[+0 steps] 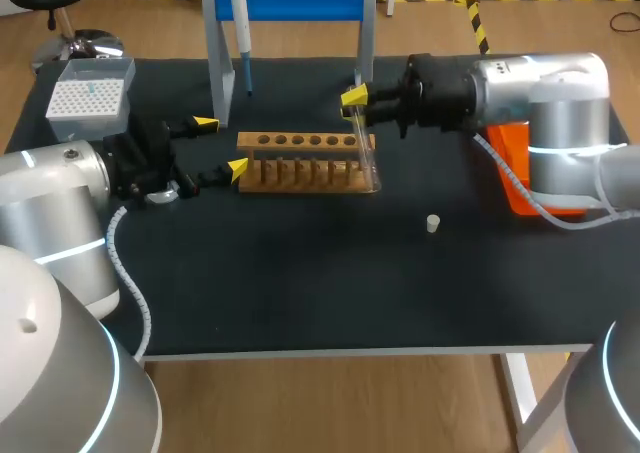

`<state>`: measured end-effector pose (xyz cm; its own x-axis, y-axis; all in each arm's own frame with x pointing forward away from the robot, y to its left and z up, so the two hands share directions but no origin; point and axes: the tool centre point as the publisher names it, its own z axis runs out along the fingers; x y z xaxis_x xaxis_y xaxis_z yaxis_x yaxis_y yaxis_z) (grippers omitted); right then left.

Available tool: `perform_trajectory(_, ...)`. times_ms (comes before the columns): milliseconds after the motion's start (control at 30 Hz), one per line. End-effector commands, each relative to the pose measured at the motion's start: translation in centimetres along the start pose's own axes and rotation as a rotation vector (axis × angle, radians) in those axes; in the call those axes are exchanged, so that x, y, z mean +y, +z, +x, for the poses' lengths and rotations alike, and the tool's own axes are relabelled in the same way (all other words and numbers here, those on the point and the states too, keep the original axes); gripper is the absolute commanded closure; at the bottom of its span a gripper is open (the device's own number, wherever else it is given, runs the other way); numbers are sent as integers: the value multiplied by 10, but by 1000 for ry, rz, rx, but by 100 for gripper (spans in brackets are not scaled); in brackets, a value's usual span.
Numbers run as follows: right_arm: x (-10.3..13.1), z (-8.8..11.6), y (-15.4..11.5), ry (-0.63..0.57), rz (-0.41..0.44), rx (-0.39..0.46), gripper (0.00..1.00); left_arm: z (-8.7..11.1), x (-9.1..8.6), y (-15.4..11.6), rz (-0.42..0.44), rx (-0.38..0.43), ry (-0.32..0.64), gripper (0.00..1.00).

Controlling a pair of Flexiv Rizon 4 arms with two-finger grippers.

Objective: Invert the test tube, pick up the pipette, mount the tip to pipette, aspirate from beaker and dispense into the tube, eject the tip, return the pipette, and cap with the stopper.

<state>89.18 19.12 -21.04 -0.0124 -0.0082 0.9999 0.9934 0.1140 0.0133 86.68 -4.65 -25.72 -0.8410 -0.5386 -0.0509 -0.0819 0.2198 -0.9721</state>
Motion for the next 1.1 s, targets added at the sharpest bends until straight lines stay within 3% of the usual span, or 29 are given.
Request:
perform_trajectory(33, 0, 1, -1, 0, 1, -3, 100, 1, 0, 1, -1, -5, 1, 0)
perform_trajectory(133, 0, 1, -1, 0, 1, -3, 100, 1, 0, 1, -1, -5, 1, 0)
perform_trajectory(367, 0, 1, -1, 0, 1, -3, 100, -1, -8, 2, 116, 58, 308, 0)
perform_trajectory(467, 0, 1, -1, 0, 1, -3, 100, -2, -12, 0, 166, 130, 432, 0)
perform_trajectory(600, 0, 1, -1, 0, 1, -3, 100, -1, -24, -9, 296, 209, 581, 0)
perform_trajectory(667, 0, 1, -1, 0, 1, -3, 100, -7, -30, -8, 230, 173, 576, 0)
perform_trajectory(1067, 0, 1, -1, 0, 1, -3, 100, -7, -30, -8, 230, 173, 576, 0)
perform_trajectory(1100, 0, 1, -1, 0, 1, -3, 100, -5, -32, -7, 264, 145, 623, 0)
